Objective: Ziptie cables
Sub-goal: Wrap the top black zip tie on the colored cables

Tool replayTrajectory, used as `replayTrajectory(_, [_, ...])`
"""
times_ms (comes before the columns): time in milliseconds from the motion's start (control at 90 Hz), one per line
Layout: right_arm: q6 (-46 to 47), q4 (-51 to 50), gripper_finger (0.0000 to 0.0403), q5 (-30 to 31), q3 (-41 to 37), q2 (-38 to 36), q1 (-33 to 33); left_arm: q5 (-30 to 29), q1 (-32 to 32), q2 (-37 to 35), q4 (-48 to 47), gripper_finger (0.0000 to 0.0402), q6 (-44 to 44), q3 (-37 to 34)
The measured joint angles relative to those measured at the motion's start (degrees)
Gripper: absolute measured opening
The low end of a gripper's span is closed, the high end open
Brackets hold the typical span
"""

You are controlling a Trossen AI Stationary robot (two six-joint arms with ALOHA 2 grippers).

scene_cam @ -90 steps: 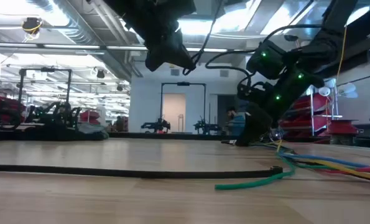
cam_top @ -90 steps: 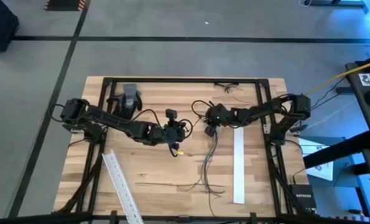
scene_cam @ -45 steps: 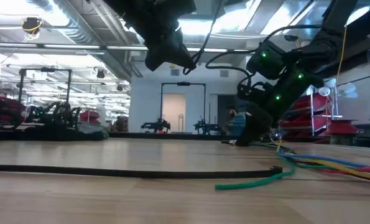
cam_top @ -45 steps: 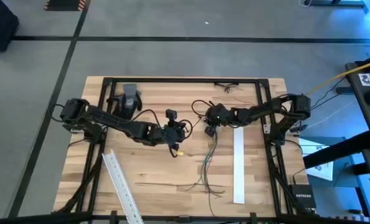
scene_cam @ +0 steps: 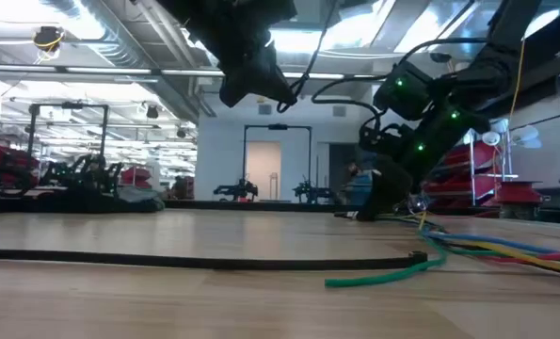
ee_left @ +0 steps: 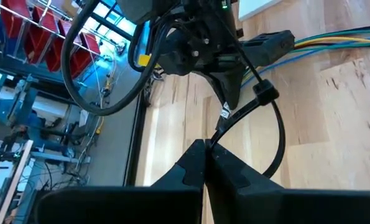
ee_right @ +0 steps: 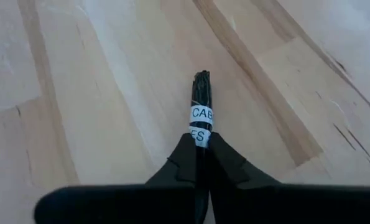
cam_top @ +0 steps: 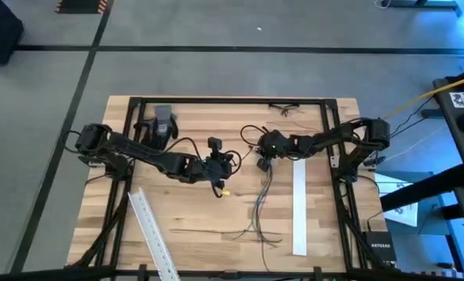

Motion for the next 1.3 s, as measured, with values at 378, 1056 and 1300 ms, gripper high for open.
replayTrajectory(378, [0.22,1.80,0.0011,-1.73,-0.05,0.09,0.00,0.00,-0.37,0.00,-0.01,0.0000,0.00,0.00])
replayTrajectory(1056, [-1.44,2.44,0.0012,-1.84,-0.01,0.11,0.02,0.00,-0.34,0.00,-0.03,0.0000,0.01,0.00])
replayTrajectory(1300, [-2.20,3.49,0.0012,-1.91,-0.01,0.11,0.06,0.00,-0.28,0.00,-0.05,0.0000,-0.12,0.00])
